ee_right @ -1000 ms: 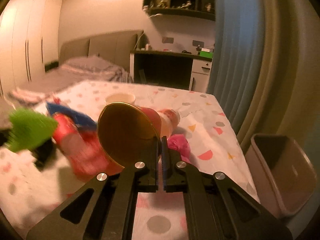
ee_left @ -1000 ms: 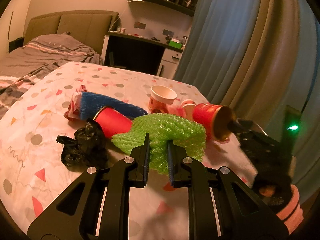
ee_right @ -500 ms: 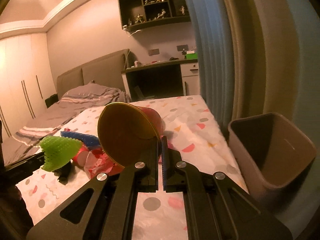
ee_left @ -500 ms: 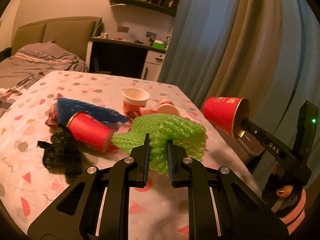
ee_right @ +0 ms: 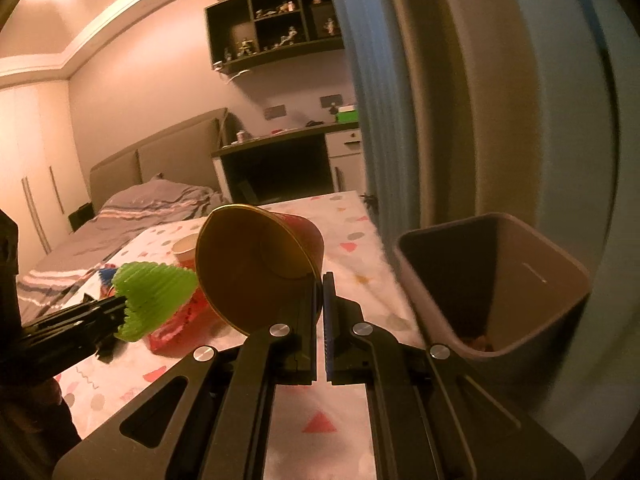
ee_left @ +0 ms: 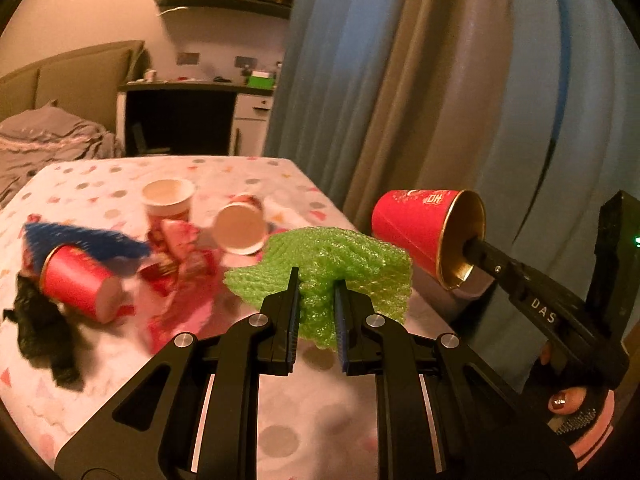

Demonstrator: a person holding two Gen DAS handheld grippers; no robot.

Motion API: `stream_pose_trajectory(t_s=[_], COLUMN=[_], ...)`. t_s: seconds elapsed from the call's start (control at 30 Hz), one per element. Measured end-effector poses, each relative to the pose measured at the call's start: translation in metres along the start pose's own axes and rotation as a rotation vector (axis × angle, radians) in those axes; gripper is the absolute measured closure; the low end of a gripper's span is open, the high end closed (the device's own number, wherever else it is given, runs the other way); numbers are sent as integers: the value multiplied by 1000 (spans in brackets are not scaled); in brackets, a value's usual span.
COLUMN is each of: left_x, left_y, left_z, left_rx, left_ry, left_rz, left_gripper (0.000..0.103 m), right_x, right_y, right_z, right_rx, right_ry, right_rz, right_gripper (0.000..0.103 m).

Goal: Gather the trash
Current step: 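Lift the green net and red cup and carry both over the bin, then open the left gripper to drop the green net while the right drops the red cup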

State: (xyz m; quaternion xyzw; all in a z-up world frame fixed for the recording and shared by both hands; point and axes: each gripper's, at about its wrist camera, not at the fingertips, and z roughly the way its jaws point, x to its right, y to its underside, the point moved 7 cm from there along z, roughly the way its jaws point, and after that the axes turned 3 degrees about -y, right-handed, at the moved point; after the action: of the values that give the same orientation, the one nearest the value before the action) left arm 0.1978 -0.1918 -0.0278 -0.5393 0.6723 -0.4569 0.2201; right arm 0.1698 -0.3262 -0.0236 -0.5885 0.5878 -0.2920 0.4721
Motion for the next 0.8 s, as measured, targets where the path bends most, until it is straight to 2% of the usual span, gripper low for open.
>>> stream_pose_trajectory(t_s=[0.23, 0.53, 0.63, 0.8], left_x=[36, 114, 139, 168], left_y=[-15, -38, -41, -36], left_z=[31, 83, 105, 138], left_rx=[1, 22, 22, -11], left_ry=[67, 225, 281, 326], left_rz=[48, 124, 146, 190], left_gripper=[89, 89, 89, 88], right_x=[35, 93, 109, 136], right_y=[-5, -17, -20, -21], right_z=[-11, -26, -27, -24], right_rx=[36, 86, 96, 94], right_ry=[68, 187, 231, 286], right_rz=[46, 130, 141, 178], right_gripper=[99, 99, 99, 99])
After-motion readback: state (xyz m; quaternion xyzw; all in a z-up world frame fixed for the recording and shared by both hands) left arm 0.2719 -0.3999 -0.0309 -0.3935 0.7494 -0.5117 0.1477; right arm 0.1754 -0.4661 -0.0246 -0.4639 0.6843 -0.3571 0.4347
